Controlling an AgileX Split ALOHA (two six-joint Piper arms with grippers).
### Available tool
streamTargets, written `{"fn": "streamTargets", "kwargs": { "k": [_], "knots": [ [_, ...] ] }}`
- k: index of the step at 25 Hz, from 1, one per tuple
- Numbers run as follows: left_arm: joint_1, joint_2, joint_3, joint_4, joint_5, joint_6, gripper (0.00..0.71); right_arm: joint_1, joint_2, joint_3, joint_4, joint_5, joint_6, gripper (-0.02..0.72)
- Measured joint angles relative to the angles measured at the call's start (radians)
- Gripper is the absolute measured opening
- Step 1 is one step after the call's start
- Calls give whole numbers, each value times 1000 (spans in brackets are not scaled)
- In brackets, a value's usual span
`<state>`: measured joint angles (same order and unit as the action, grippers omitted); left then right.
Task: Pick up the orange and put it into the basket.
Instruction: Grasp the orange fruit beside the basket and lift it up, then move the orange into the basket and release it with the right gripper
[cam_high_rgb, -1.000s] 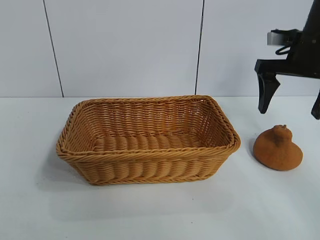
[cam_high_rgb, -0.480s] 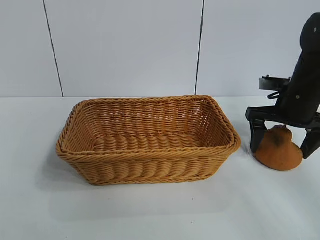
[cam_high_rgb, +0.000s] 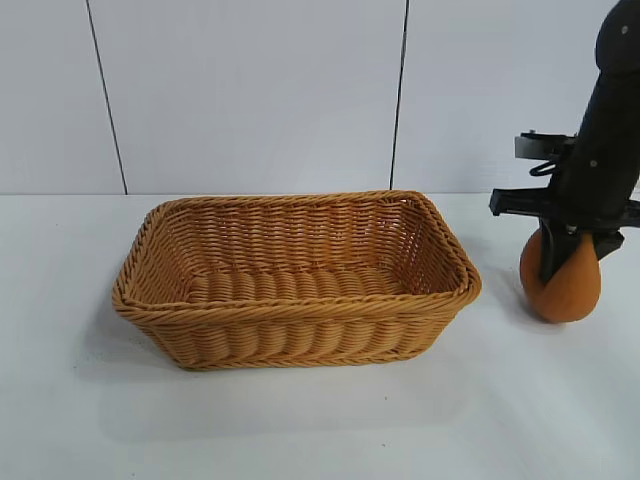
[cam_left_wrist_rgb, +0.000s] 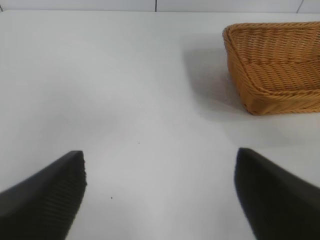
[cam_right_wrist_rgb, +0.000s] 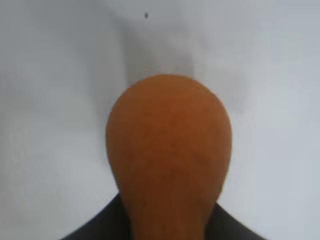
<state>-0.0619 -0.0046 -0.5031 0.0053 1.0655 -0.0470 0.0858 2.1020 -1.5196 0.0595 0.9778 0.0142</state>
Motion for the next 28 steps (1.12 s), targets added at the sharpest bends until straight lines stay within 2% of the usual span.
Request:
{"fn": "streamTargets", "kwargs": {
  "k": [8,16,24,28],
  "knots": [
    [0,0,0,1,0,0,582,-1,-46,-309,18,221,0,85],
    [0,0,0,1,0,0,582,44,-47,-430,69,232,0,85],
    [0,0,0,1,0,0,582,276,-46,-430,100,239,0,85],
    [0,0,0,1,0,0,582,407,-45,-430,98,173,0,85]
  ]
}}
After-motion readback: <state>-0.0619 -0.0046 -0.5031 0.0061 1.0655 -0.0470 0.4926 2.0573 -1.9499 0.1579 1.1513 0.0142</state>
